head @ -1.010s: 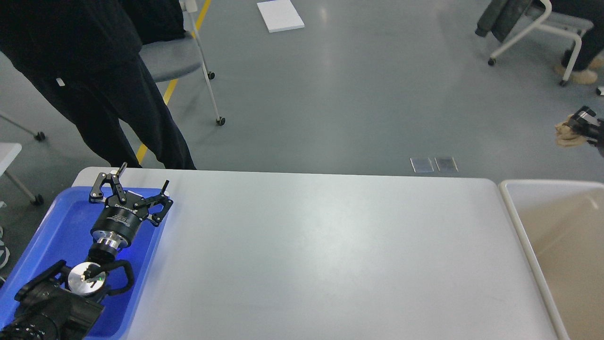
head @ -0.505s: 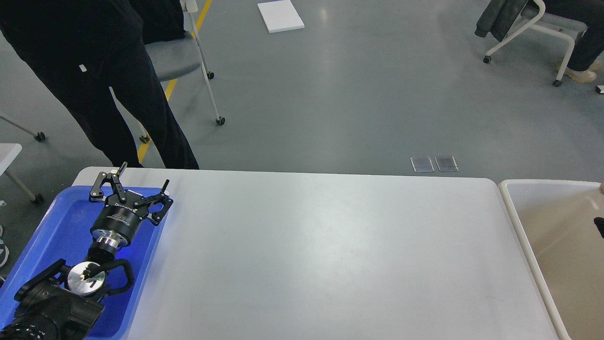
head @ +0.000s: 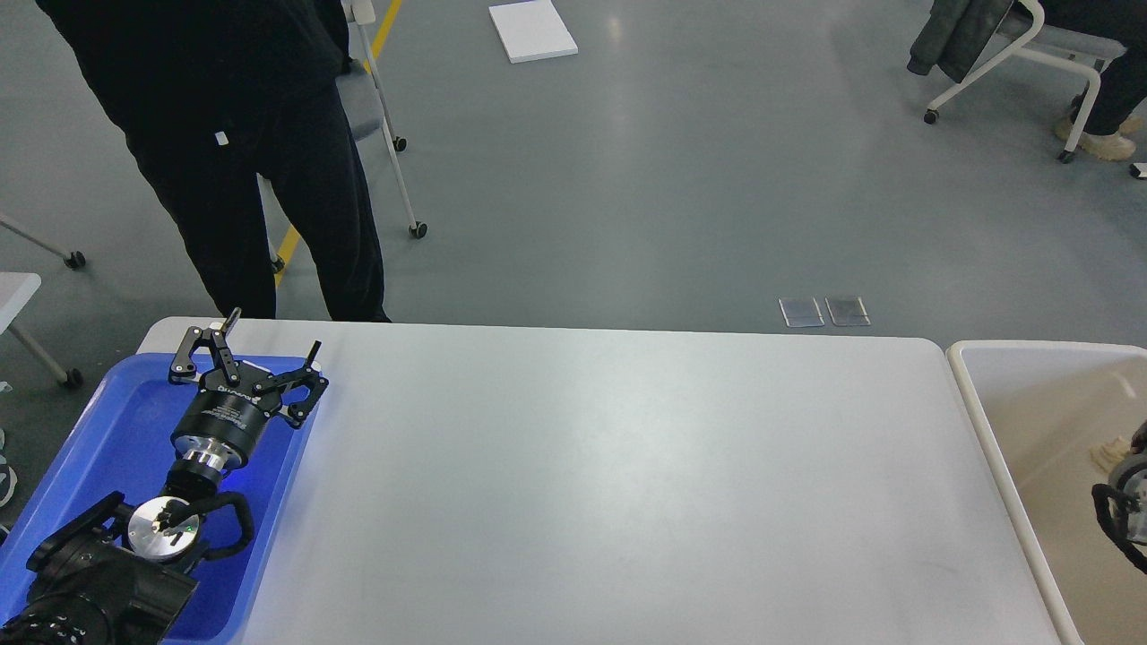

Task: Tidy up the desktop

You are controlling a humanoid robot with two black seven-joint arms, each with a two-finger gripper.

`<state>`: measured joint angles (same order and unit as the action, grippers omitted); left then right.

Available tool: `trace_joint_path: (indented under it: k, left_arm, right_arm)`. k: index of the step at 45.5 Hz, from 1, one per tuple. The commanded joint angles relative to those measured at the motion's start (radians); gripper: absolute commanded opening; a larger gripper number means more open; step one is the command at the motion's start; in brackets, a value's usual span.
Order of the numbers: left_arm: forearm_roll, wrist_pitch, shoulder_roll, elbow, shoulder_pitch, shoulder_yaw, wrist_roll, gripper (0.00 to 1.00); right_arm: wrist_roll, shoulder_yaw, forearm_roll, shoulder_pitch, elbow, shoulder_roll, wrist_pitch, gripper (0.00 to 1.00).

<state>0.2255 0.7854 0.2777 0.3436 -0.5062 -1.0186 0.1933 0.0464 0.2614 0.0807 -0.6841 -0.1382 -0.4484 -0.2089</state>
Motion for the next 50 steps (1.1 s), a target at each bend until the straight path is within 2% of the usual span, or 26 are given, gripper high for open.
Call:
trace_joint_path:
  k: [1, 6, 7, 8, 34, 44, 50]
  left_arm:
    - [0.000, 0.000, 0.000, 0.000, -0.002, 0.000, 0.000, 1.00]
    - [0.000, 0.000, 0.000, 0.000, 0.000, 0.000, 0.000, 1.00]
    - [0.000, 0.000, 0.000, 0.000, 0.000, 0.000, 0.000, 1.00]
    - [0.000, 0.000, 0.000, 0.000, -0.002, 0.000, 0.000, 1.00]
    - [0.000, 0.000, 0.000, 0.000, 0.000, 0.000, 0.000, 1.00]
    - [-0.001, 0.000, 0.000, 0.000, -0.002, 0.000, 0.000, 1.00]
    - [-0.001, 0.000, 0.000, 0.000, -0.002, 0.000, 0.000, 1.00]
  right_arm:
    - [0.000, 0.032, 0.021, 0.043, 0.029, 0.024, 0.011, 0.35]
    - [0.000, 0.088, 0.021, 0.046, 0.031, 0.022, 0.011, 0.77]
    - [0.000, 0.104, 0.019, 0.047, 0.031, 0.020, 0.011, 0.96]
    - [0.000, 0.108, 0.019, 0.047, 0.029, 0.020, 0.014, 1.00]
    - [-0.002, 0.099, 0.008, 0.012, 0.011, 0.013, 0.032, 1.00]
    - [0.001, 0.105, 0.013, -0.074, -0.026, -0.022, 0.032, 1.00]
    - [0.001, 0.116, 0.021, -0.106, -0.196, -0.119, 0.031, 1.00]
